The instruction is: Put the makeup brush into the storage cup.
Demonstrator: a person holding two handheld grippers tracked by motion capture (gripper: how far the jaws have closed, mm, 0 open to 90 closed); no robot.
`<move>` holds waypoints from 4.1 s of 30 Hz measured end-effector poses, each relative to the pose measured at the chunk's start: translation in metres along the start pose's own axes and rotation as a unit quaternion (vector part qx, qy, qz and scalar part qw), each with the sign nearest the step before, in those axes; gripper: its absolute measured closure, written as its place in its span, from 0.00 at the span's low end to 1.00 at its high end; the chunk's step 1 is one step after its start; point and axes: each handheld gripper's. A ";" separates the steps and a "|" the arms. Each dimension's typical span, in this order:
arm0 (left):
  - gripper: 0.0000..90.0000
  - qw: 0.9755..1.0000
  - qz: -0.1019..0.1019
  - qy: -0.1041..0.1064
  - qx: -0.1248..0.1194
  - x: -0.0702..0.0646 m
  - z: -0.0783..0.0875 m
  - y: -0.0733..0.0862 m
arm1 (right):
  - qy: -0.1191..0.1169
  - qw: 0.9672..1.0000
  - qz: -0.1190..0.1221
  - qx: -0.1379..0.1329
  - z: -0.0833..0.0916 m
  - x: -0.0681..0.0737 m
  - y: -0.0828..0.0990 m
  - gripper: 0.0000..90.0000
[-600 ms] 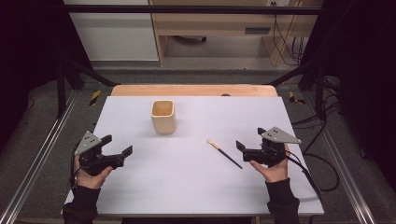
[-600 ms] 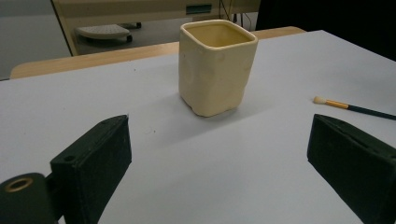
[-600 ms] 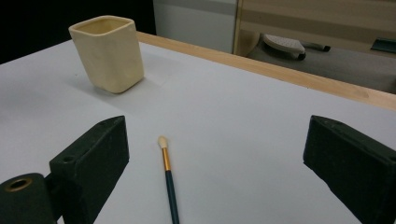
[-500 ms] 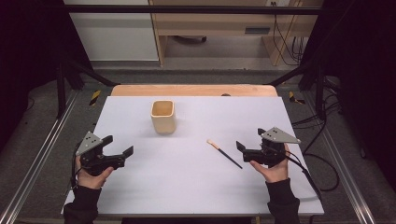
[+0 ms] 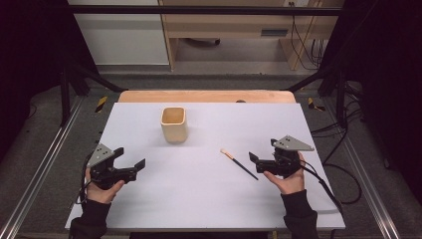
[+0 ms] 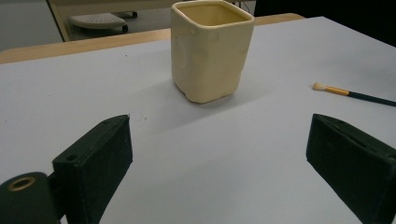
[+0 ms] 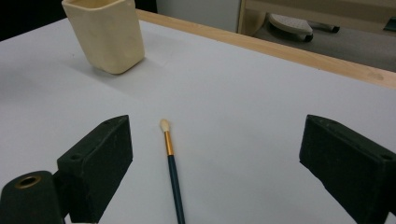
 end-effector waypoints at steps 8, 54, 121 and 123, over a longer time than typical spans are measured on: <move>0.08 1.000 -0.001 0.003 0.006 -0.002 -0.004 0.003 | -0.007 1.000 0.001 0.020 -0.009 0.005 -0.004 0.13; 0.09 0.999 -0.011 0.006 0.031 -0.006 -0.014 0.012 | -0.013 0.978 0.053 0.203 -0.084 0.022 0.002 0.28; 0.10 0.999 -0.019 0.007 0.044 -0.007 -0.017 0.013 | -0.055 0.941 0.053 0.330 -0.111 0.019 0.003 0.91; 0.10 0.999 -0.019 0.006 0.044 -0.007 -0.017 0.013 | -0.053 0.940 0.054 0.332 -0.111 0.020 0.002 0.92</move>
Point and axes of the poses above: each handheld gripper's, and its own axes: z roughly backward along the jaws, y roughly out of its underside, x roughly to its left, and after that the axes turned 1 degree about -x, right-handed
